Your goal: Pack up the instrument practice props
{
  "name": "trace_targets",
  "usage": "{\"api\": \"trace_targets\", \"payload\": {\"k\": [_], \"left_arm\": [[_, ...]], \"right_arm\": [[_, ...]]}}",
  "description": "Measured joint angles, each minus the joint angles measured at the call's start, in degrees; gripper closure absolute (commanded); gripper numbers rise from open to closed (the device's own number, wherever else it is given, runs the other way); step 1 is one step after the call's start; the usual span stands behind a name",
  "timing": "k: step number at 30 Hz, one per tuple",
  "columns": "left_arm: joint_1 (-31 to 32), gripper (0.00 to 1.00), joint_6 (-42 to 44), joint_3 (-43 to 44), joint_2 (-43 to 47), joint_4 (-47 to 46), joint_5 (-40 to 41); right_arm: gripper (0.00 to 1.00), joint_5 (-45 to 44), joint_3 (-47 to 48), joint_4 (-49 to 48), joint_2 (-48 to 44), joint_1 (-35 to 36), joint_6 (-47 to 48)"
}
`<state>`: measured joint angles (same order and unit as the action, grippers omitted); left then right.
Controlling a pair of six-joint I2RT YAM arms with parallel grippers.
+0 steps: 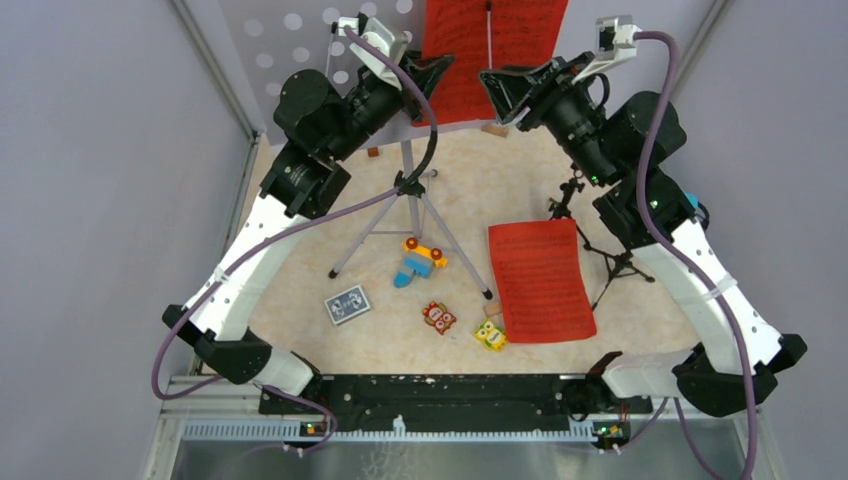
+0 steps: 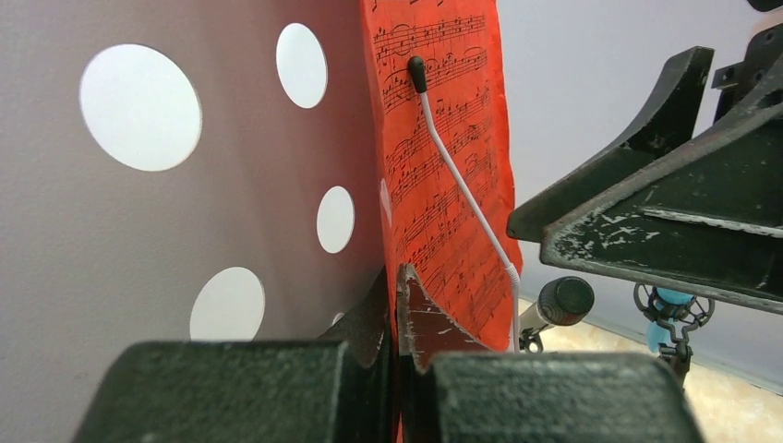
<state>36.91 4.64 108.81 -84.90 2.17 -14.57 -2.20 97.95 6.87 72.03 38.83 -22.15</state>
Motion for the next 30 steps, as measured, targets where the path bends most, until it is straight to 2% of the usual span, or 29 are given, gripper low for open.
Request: {"api": "trace_targets", "payload": {"k": [9,15,20,26,30], "left_arm": [[-0.07,1.0,0.0,0.0,0.0,0.07,-0.17],[-0.07,1.0,0.0,0.0,0.0,0.07,-0.15],[-0.07,1.0,0.0,0.0,0.0,0.07,-0.11],[-0.07,1.0,0.0,-0.24,0.0,0.02,-0.15],[-0.07,1.0,0.0,-0.46,0.0,-0.04,0.04]], "right_arm": [[0.57,-0.28,2.25,-2.71,3.85,0.0,-0.02],[0.72,-0.9,4.92,-2.86,6.08,0.0,0.02],[0.8,-0.72,5.57,-3.17,6.88,-0.09,0.7],[1.0,-0.28,5.57,-4.17,6.93,-0.13,2.03],[1.0,-0.11,5.57,-4.33,6.93,-0.13,3.21]]}}
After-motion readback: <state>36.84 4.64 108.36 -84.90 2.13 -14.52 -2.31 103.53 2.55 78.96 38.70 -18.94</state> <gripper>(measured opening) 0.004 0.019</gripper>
